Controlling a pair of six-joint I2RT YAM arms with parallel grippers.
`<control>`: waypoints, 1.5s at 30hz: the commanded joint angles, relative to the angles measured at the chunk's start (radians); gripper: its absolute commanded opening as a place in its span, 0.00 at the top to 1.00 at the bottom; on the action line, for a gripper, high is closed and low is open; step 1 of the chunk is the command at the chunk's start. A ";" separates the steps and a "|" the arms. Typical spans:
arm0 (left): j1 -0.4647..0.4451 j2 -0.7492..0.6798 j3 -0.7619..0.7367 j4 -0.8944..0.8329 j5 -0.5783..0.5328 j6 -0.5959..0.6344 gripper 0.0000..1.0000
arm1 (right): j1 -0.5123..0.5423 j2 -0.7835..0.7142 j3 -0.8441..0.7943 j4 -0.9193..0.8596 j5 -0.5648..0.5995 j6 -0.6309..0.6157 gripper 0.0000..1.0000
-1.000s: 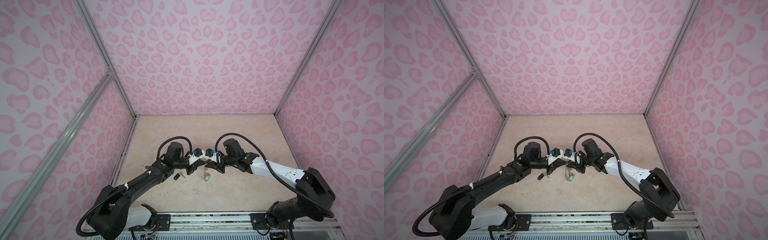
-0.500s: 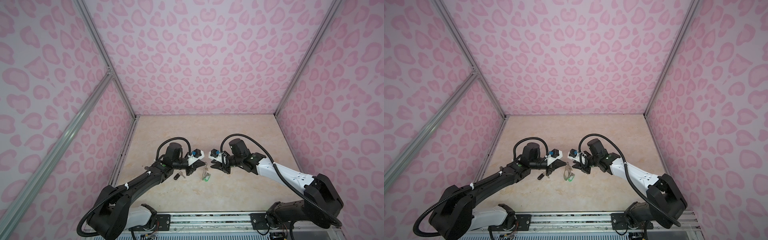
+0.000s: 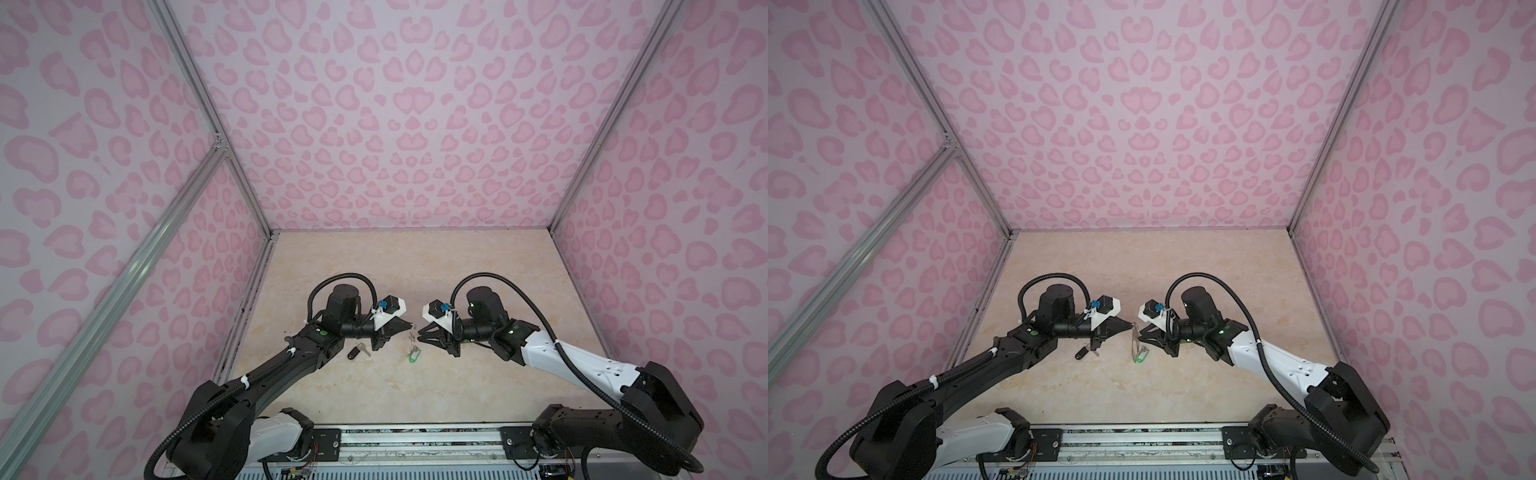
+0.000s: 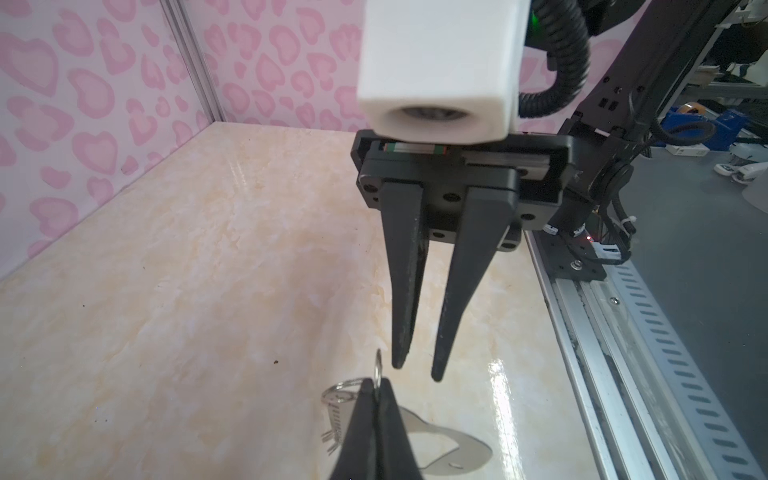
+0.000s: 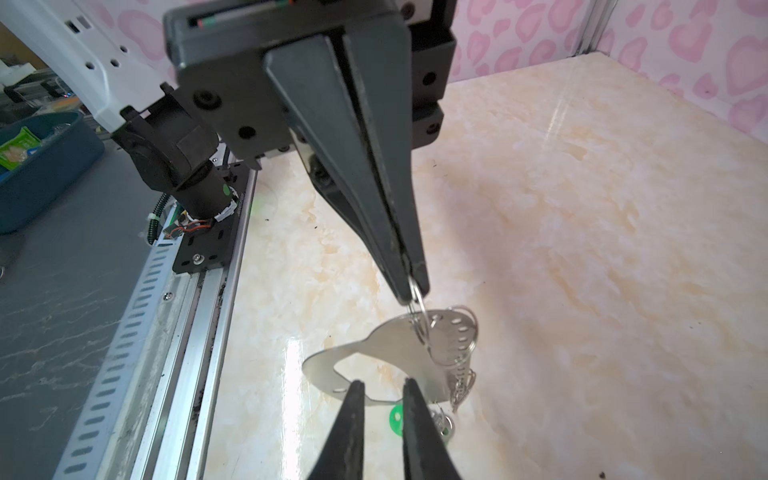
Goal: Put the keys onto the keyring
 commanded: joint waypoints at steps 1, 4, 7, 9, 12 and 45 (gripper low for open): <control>0.001 -0.021 0.001 0.114 0.034 -0.069 0.97 | -0.002 -0.030 0.009 0.029 -0.031 0.033 0.82; 0.001 -0.036 0.009 0.152 0.031 -0.105 0.97 | -0.010 -0.071 0.019 0.012 -0.035 0.047 0.84; 0.001 -0.050 0.024 0.185 0.033 -0.134 0.97 | -0.019 -0.107 0.014 0.038 -0.037 0.093 0.84; 0.001 -0.059 0.033 0.209 0.033 -0.156 0.97 | -0.025 -0.128 0.008 0.070 -0.036 0.117 0.84; 0.001 -0.071 0.048 0.224 0.039 -0.170 0.97 | -0.037 -0.144 0.009 0.087 -0.038 0.131 0.84; -0.034 -0.106 0.110 0.201 0.082 -0.179 0.97 | -0.040 -0.144 0.084 0.183 -0.118 0.212 0.86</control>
